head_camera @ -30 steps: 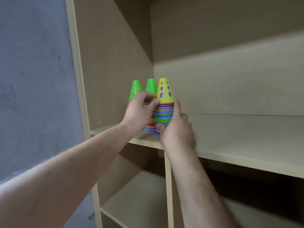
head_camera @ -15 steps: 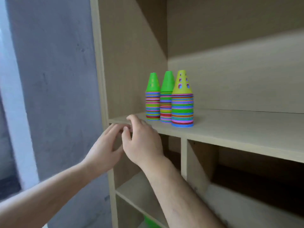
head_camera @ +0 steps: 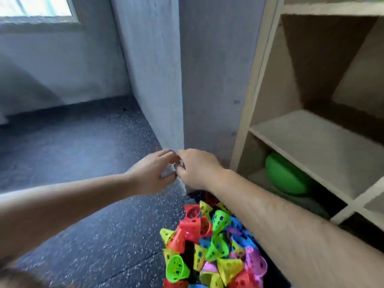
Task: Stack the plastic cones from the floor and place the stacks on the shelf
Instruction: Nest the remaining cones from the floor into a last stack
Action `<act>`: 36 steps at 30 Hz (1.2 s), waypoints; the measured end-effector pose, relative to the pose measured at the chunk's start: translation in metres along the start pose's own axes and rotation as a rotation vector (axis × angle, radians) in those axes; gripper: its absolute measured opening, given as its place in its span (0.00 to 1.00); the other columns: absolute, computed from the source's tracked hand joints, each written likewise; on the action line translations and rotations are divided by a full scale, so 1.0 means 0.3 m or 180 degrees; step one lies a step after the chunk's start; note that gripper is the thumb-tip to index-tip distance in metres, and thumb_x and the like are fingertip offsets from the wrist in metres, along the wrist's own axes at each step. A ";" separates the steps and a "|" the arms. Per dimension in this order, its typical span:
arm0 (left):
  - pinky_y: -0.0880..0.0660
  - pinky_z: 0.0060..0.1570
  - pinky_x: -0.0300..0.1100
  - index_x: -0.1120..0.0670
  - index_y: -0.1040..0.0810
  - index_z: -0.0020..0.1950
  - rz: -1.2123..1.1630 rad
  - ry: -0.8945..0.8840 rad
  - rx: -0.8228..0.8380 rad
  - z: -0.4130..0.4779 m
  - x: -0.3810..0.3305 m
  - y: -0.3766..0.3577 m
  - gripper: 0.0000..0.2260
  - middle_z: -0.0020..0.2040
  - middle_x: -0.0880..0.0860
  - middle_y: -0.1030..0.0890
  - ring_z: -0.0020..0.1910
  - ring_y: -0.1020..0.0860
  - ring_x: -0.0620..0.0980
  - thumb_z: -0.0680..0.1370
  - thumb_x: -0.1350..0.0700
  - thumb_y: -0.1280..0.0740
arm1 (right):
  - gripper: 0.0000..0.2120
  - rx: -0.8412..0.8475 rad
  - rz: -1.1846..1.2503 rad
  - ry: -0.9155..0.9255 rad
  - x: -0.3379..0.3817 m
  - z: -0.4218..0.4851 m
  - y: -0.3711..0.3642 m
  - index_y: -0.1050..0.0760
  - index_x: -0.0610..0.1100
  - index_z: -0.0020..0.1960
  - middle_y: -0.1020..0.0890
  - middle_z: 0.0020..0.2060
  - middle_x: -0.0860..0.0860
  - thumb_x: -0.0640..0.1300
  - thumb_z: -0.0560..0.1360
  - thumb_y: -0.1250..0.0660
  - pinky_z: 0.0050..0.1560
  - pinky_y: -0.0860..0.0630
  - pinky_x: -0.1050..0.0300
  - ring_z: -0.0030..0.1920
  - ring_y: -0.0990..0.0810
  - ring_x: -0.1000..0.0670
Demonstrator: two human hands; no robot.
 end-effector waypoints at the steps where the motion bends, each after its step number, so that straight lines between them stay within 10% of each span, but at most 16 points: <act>1: 0.24 0.56 0.43 0.51 0.22 0.61 0.0003 0.0006 0.0169 -0.043 0.051 -0.058 0.16 0.59 0.49 0.21 0.57 0.20 0.52 0.76 0.47 0.36 | 0.11 0.0127 -0.0012 0.0062 0.012 0.003 -0.097 0.26 0.47 0.59 0.20 0.57 0.46 0.49 0.80 0.40 0.46 0.29 0.50 0.57 0.20 0.40; 10: 0.22 0.60 0.53 0.48 0.26 0.70 -0.0397 0.0237 0.1448 -0.421 0.332 -0.652 0.24 0.65 0.54 0.23 0.61 0.21 0.57 0.77 0.39 0.40 | 0.11 0.0961 0.0120 0.0233 -0.023 -0.121 -0.791 0.26 0.49 0.60 0.19 0.52 0.47 0.46 0.79 0.41 0.45 0.27 0.48 0.55 0.21 0.41; 15: 0.22 0.62 0.55 0.47 0.29 0.71 0.0001 -0.0534 0.1450 -0.536 0.261 -0.927 0.27 0.69 0.55 0.22 0.66 0.21 0.58 0.73 0.42 0.35 | 0.16 0.1106 -0.0039 0.0263 -0.090 -0.307 -1.025 0.25 0.45 0.62 0.20 0.50 0.47 0.50 0.78 0.40 0.45 0.24 0.44 0.49 0.21 0.42; 25: 0.27 0.66 0.56 0.47 0.31 0.75 -0.0284 -0.0594 0.1324 -0.537 0.190 -1.068 0.36 0.73 0.56 0.29 0.71 0.31 0.58 0.68 0.36 0.33 | 0.20 0.1305 0.0468 0.0031 -0.145 -0.417 -1.081 0.28 0.43 0.63 0.26 0.56 0.49 0.48 0.73 0.40 0.58 0.26 0.48 0.56 0.26 0.46; 36: 0.31 0.68 0.57 0.47 0.23 0.66 -0.0959 -0.0083 0.1248 -0.549 0.222 -1.044 0.25 0.74 0.50 0.31 0.72 0.32 0.53 0.72 0.43 0.24 | 0.12 0.1285 0.0769 -0.0189 -0.142 -0.469 -1.115 0.25 0.45 0.62 0.37 0.75 0.50 0.39 0.80 0.38 0.62 0.26 0.41 0.68 0.31 0.45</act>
Point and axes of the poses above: each hand's wrist, its own z-axis towards the middle knuckle, its own y-axis out of the back of the hand, x = y × z, the point moved 7 cm from there along z, towards the middle knuckle
